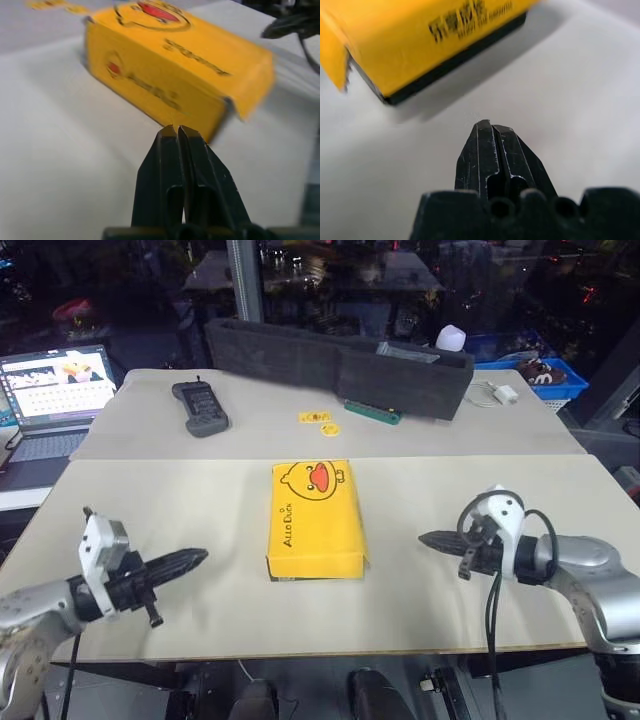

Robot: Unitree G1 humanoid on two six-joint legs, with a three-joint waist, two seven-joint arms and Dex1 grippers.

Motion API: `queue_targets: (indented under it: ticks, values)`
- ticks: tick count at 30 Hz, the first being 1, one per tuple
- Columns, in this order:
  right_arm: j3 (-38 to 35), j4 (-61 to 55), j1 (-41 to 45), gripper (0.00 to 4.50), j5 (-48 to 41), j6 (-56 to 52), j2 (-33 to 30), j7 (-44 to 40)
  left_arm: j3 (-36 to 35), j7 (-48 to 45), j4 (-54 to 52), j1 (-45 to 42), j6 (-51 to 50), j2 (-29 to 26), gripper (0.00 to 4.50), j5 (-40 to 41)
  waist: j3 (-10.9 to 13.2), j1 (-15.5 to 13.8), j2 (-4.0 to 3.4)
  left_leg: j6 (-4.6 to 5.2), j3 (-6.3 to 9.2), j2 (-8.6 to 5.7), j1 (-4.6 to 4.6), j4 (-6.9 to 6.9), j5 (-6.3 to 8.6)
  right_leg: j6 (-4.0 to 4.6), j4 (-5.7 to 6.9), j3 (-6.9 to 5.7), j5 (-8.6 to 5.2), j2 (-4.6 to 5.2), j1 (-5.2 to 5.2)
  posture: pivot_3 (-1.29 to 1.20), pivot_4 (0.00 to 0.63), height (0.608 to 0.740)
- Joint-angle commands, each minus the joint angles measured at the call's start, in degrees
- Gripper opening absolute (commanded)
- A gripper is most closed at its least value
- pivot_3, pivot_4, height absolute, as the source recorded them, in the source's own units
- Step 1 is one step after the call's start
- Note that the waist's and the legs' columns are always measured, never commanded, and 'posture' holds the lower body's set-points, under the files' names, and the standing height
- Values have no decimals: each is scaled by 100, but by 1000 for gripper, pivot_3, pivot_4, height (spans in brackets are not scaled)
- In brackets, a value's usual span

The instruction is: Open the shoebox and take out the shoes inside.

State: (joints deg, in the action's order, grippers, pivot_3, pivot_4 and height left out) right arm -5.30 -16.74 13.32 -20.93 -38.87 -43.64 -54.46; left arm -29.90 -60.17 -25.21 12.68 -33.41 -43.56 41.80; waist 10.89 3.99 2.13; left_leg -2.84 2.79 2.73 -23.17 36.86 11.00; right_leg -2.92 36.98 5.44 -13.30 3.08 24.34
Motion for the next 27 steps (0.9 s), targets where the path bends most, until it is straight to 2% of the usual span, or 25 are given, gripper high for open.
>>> queue_targets:
  ticks: [1,5,10,20,27]
  values:
    - [521,239,249,0,363,534,128,69,-239,151,-517,237,95,74,129,182,0,0,0,0,1,0,0,0,0,9,1,-1,-5,-1,0,0,150,715]
    - [1049,665,613,0,587,834,439,66,31,193,-660,583,928,363,129,-447,0,-3,0,-1,-2,-1,5,0,0,19,-2,0,-11,0,-4,0,150,715]
    - [1309,1091,1004,0,749,999,672,80,347,313,-748,822,1522,706,129,-808,0,-5,0,-1,-1,-2,-6,0,0,19,-9,0,-9,0,0,0,150,715]
    - [1708,495,1663,0,782,813,739,-120,720,519,-737,797,1664,749,129,-877,0,5,0,0,0,-1,-5,0,0,19,-8,0,-9,0,1,0,150,715]
    - [1806,155,2578,0,608,500,915,-232,861,628,-702,614,1623,698,129,-849,0,10,0,0,1,0,-2,0,0,19,-4,-2,-9,-2,1,0,150,715]
